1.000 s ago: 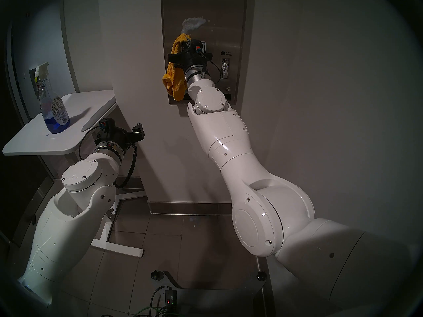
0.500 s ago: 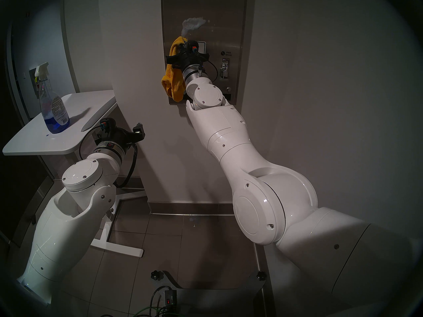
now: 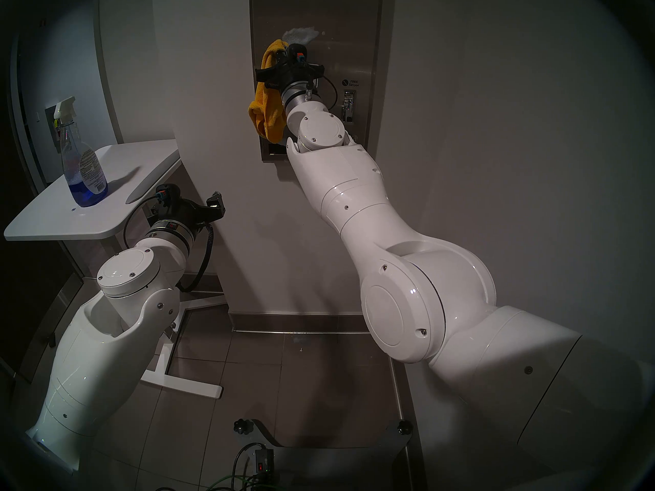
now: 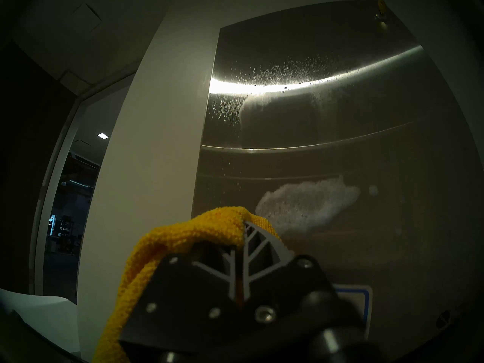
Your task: Pick up the cloth and wipe the surface
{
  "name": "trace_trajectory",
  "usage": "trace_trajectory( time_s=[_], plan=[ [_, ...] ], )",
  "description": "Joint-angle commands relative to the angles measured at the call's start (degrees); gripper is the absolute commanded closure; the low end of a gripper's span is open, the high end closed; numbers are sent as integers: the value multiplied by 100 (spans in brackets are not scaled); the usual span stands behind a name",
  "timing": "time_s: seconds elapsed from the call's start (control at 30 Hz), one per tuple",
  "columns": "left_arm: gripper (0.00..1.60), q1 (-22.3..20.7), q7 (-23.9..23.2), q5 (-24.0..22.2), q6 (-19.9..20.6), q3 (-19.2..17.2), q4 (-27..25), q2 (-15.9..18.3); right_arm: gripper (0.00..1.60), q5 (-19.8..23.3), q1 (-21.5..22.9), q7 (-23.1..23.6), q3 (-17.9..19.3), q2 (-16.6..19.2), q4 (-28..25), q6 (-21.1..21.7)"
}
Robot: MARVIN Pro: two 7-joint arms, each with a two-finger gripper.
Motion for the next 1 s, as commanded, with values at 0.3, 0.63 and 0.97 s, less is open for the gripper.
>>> trace_trajectory(
  time_s=[0.3, 0.63, 0.97],
  plan=[
    [0, -101, 6, 16, -31, -27, -76, 29, 160, -246, 972, -160, -21, 161, 219, 55],
    [0, -97, 17, 16, -34, -7, -58, 42, 160, -446, 1138, -305, -175, 187, 512, 88],
    [0, -96, 29, 17, -36, 6, -49, 56, 160, -603, 1356, -409, -238, 480, 776, 113]
  ],
)
